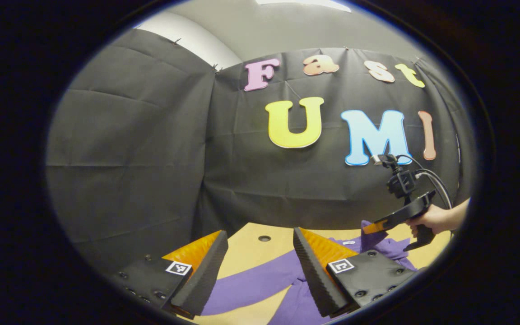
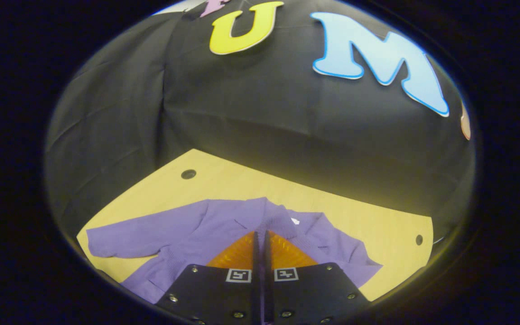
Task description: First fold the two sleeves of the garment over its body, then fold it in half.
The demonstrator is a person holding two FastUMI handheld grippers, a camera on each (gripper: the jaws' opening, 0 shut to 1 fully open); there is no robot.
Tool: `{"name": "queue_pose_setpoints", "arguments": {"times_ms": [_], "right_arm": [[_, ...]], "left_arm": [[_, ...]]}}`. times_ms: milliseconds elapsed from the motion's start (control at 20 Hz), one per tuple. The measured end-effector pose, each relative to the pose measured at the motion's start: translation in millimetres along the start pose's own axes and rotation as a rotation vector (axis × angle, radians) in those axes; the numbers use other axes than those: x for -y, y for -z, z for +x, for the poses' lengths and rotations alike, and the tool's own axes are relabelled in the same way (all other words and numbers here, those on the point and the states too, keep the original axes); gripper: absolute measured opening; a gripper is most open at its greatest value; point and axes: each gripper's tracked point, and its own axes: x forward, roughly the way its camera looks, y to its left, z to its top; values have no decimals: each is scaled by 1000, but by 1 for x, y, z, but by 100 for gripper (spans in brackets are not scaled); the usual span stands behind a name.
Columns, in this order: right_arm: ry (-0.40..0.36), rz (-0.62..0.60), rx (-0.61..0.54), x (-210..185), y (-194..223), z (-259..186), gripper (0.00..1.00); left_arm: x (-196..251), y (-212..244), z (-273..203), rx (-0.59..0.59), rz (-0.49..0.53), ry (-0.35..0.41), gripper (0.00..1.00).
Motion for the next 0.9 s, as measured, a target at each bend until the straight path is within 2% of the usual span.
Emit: {"name": "queue_pose_setpoints", "arguments": {"times_ms": [250,500,700,750,800,850,900], "right_arm": [[-1,-31,-55,-19,15,25,5],[-7,-32,-53,-26,16,30,6],[-6,-43,-27,-29,8,21,33],[-8,-43,-20,-29,5,20,45],[-11,-42,-8,-31,2,16,47],[-14,-38,3,-32,-2,13,67],[-12,-35,15,-32,-5,8,73]], "left_arm": [[-2,5,2,-9,0,-8,94],[-5,11,5,-18,-7,-12,94],[-4,15,10,-26,-9,-8,94],[-2,17,12,-27,-11,-8,94],[-1,17,14,-28,-13,-6,94],[0,19,15,-29,-14,-6,94],[2,21,15,-32,-13,-5,94]]}}
